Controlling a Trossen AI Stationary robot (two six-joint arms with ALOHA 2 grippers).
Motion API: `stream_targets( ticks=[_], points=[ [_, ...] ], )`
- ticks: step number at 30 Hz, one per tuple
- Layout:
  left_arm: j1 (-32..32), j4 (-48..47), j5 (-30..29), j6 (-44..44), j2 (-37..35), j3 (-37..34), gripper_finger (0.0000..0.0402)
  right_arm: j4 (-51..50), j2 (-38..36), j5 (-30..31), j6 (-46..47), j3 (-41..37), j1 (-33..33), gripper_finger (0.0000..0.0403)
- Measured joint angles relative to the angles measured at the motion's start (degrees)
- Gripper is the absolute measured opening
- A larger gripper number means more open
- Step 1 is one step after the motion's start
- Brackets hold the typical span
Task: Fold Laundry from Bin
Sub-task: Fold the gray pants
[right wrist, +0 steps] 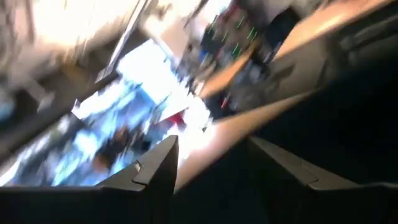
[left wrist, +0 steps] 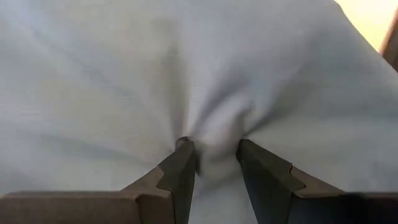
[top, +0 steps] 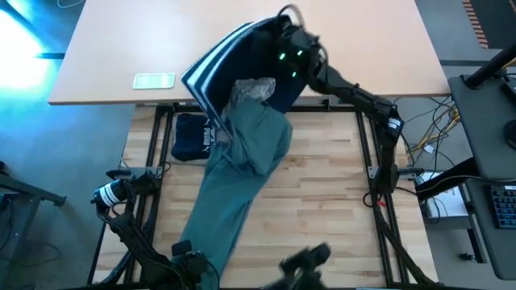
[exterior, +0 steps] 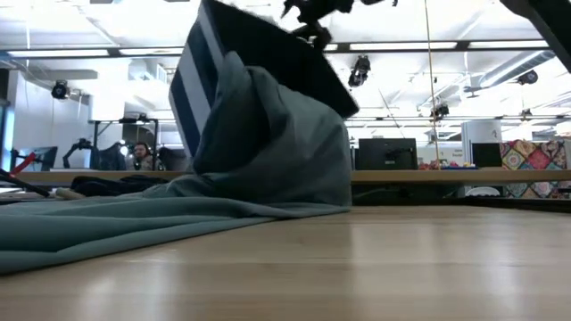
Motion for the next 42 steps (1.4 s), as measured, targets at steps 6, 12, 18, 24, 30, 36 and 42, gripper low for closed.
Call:
stream_targets(
  ticks=[6,12,18,24,30,36,42],
  points=[
    [-0.24,0.41,1.31,-0.35,0.62,3.01,0.0116,-1.64,1.75,2.05,1.07,0.25,-7.19,0.0182],
    [-0.67,-0.07,1.63,-2.81,1.02,3.98,0.0116,-7.15,2.08,-2.99,0.22,0.15,-10.17,0.0182],
    [-0.68,-2.44,2.49,-3.91,0.94,3.95,0.0116,-20.40,-1.16,-10.85,-23.21,1.69,-7.29,0.0182],
    [-0.65,-5.37,2.67,-5.76,0.38,3.52,0.0116,-42.38,-7.33,-10.30,-27.84,4.95,-5.52,0.0183],
    [-0.50,-5.68,2.23,-6.06,0.22,3.13,0.0116,-61.33,-14.70,-11.97,-17.53,5.07,-5.20,0.0209],
    [-0.37,-5.84,0.59,-5.74,0.22,3.02,0.0116,-75.37,-23.29,-11.85,-1.47,0.88,4.19,0.0246],
    [0.74,-7.36,-1.77,-5.70,0.22,2.93,0.0116,-69.29,-27.34,-5.65,14.19,-11.76,20.58,0.0252]
  ],
)
